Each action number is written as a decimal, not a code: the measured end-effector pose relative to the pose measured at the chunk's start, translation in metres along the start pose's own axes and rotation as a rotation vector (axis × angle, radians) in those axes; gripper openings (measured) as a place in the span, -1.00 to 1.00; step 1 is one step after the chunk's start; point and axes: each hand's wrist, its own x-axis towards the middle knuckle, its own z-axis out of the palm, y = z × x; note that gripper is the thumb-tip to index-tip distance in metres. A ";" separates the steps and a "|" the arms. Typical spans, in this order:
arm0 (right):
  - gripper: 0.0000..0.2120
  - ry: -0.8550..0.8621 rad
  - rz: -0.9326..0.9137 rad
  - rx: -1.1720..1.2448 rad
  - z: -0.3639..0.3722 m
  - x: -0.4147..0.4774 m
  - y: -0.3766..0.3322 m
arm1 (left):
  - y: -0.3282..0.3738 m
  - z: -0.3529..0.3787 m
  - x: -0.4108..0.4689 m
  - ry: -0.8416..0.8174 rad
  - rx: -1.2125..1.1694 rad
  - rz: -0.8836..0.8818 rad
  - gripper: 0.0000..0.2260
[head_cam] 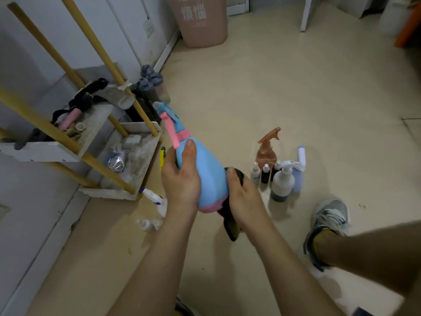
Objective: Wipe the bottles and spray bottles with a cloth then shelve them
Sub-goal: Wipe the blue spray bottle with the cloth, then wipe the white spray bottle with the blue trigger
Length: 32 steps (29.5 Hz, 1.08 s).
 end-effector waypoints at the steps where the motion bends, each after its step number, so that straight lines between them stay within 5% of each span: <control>1: -0.71 0.070 0.082 0.105 -0.001 0.006 0.004 | -0.003 0.011 0.001 0.024 -0.066 -0.008 -0.86; 6: -0.77 0.270 0.374 0.598 -0.014 0.041 0.012 | -0.032 0.042 -0.015 -0.243 -0.097 -0.003 -0.76; 9: -0.67 0.272 0.488 0.566 -0.015 0.055 0.037 | -0.058 0.035 0.002 -0.438 0.158 0.023 -0.40; 13: -0.33 0.187 0.742 0.535 0.009 0.063 0.082 | -0.090 0.069 0.054 -0.463 0.500 0.249 -0.41; 17: -0.46 0.248 0.813 0.389 -0.025 0.091 0.119 | -0.166 0.135 0.119 -0.394 0.564 -0.184 -0.26; 24: -0.62 0.302 0.938 0.634 -0.047 0.117 0.157 | -0.243 0.209 0.161 -0.428 0.656 -0.090 -0.38; 27: -0.51 0.306 0.893 0.627 -0.048 0.121 0.159 | -0.269 0.220 0.154 -0.492 0.638 -0.069 -0.38; 32: -0.54 0.274 0.815 0.786 -0.047 0.122 0.142 | -0.279 0.202 0.157 -0.557 0.640 -0.205 -0.28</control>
